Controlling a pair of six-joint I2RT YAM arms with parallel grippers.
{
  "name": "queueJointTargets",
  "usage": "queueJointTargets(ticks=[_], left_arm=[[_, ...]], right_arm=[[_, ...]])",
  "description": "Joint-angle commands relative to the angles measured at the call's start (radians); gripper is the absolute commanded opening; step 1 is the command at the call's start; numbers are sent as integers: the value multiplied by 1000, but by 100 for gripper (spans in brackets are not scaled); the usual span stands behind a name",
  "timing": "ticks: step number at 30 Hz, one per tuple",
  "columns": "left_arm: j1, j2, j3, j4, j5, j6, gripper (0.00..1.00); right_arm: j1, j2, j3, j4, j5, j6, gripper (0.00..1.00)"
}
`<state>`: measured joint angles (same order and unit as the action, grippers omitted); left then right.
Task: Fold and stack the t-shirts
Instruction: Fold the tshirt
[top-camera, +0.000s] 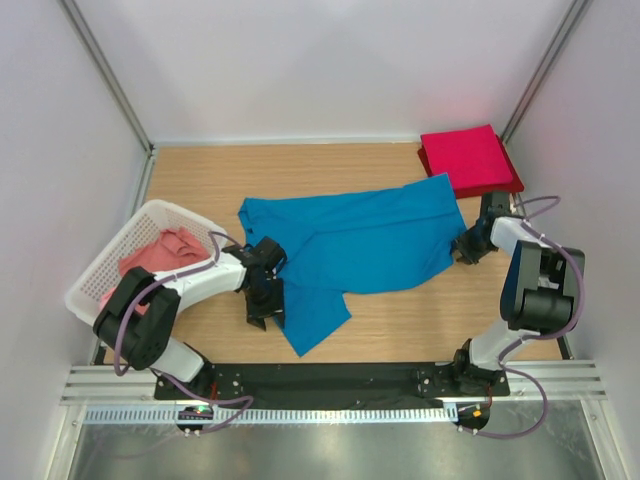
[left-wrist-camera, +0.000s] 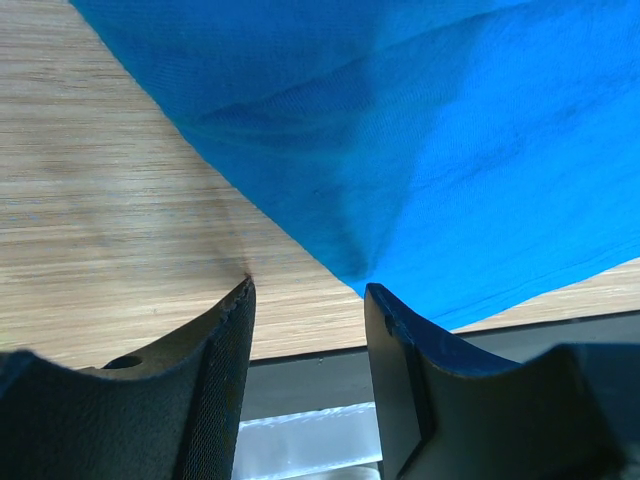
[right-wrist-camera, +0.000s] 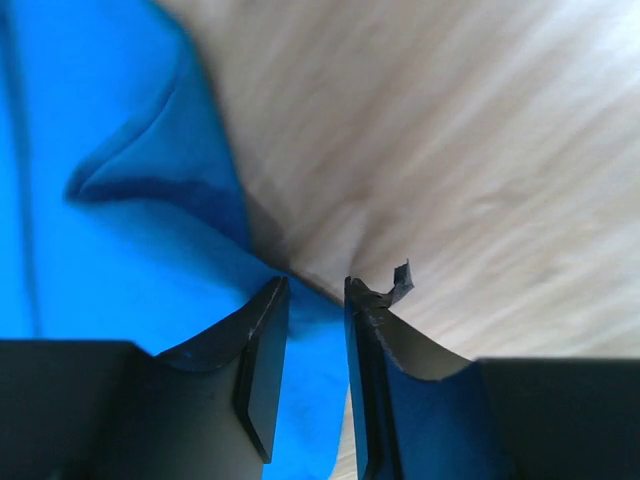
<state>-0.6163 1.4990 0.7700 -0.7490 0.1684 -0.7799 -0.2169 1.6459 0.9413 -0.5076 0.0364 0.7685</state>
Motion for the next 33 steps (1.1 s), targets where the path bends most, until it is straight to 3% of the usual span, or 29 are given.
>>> queueJointTargets(ticks=[1,10,15,21,33], left_arm=[[-3,-3,20,4,-40,-2,50],[-3,21,41,3,-40,4,49],[-3,12,41,-6,-41,-5,49],[-3,9,46,-16,-50,-5,49],[-3,27,61,-10,-52,-13,49]], right_arm=[[17,-72,-30,185,-139,15,37],[31,-109,14,187,-190,-43,45],[33,-23,77,158,-237,-104,48],[33,-6,128,50,-148,-146,48],[96,46,140,83,-146,-60,46]])
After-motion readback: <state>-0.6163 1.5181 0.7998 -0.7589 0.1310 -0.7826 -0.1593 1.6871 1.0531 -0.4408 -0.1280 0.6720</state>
